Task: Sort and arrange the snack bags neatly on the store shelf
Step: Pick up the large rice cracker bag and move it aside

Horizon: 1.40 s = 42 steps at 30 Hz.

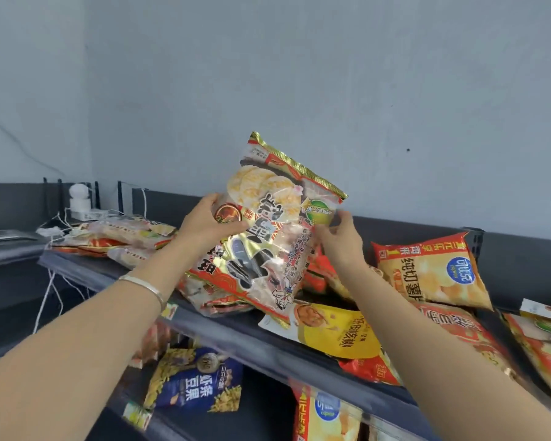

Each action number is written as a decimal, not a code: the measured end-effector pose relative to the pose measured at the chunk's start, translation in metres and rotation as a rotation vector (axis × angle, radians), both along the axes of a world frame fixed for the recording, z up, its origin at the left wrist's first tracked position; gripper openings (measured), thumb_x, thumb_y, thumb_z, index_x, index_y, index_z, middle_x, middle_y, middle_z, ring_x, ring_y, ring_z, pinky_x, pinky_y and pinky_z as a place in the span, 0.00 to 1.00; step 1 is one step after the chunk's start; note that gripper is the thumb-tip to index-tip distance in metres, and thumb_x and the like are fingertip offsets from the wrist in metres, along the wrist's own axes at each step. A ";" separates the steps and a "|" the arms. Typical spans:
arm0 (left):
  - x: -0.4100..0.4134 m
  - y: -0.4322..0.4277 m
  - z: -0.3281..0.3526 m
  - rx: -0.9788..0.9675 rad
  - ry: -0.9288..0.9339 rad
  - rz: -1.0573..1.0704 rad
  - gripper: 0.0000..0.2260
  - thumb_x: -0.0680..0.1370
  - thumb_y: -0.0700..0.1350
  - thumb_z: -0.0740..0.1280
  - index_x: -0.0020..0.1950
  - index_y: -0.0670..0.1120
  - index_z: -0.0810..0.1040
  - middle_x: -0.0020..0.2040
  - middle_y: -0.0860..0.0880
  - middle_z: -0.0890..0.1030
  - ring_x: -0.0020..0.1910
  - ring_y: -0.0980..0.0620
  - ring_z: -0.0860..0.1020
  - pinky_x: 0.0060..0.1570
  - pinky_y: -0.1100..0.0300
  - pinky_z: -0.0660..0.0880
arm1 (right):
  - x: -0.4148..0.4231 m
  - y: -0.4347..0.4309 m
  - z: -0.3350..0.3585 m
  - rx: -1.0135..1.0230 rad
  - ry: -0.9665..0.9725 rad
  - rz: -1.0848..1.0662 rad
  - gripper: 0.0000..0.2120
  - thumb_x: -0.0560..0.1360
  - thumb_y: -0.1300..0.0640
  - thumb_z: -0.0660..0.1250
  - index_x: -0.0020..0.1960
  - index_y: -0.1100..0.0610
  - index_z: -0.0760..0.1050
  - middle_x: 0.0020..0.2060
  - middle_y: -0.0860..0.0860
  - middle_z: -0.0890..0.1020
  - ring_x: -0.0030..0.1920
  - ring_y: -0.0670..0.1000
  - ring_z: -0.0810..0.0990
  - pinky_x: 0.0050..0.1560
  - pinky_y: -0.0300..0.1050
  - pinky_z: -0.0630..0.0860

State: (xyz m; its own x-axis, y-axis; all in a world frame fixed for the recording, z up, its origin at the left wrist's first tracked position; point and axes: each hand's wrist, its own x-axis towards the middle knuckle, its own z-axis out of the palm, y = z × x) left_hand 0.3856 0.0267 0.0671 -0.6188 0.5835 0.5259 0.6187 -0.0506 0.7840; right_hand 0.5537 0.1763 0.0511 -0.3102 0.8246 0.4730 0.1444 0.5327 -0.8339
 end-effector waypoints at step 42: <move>-0.070 0.032 -0.051 -0.078 -0.455 -0.494 0.36 0.74 0.52 0.71 0.76 0.53 0.55 0.71 0.49 0.67 0.66 0.46 0.70 0.63 0.45 0.70 | -0.053 -0.023 0.011 -0.364 0.316 -0.262 0.24 0.74 0.40 0.66 0.58 0.59 0.73 0.46 0.53 0.79 0.48 0.54 0.79 0.52 0.53 0.79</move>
